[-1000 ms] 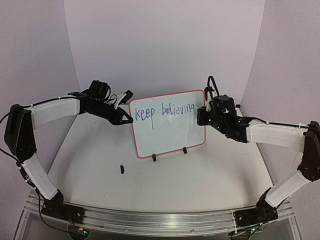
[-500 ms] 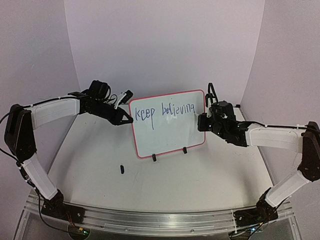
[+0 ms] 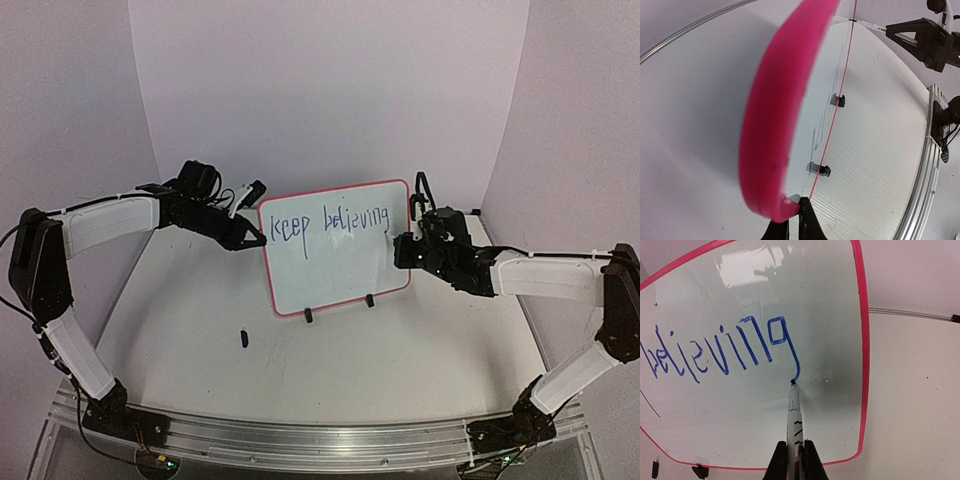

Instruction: Write a sentence on the whiteboard

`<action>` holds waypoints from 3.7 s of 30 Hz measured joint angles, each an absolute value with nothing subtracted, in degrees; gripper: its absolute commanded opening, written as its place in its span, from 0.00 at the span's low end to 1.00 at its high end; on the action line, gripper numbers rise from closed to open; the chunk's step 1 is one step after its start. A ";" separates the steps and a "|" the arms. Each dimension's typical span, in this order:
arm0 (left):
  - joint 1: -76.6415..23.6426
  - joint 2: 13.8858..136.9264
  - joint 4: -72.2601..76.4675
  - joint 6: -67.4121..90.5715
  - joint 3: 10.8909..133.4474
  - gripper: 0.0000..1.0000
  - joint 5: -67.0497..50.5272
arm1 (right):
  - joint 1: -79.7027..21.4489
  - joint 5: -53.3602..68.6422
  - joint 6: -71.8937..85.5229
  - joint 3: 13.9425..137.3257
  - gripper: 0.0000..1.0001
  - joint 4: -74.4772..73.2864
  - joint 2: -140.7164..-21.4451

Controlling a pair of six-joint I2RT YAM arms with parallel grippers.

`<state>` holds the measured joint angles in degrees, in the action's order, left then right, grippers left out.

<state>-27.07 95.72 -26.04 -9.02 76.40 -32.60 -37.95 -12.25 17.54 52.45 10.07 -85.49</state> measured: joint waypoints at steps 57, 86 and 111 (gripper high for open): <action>-28.42 95.72 -25.93 -8.99 76.77 0.00 -31.55 | -48.40 -4.45 18.02 51.13 0.00 5.89 -72.79; -29.36 95.72 -25.30 -8.56 76.82 0.00 -30.76 | -58.43 -7.92 17.63 55.42 0.00 7.88 -84.53; -29.65 95.66 -25.17 -7.88 76.82 0.00 -30.04 | -61.71 -8.12 16.58 60.29 0.00 11.16 -90.98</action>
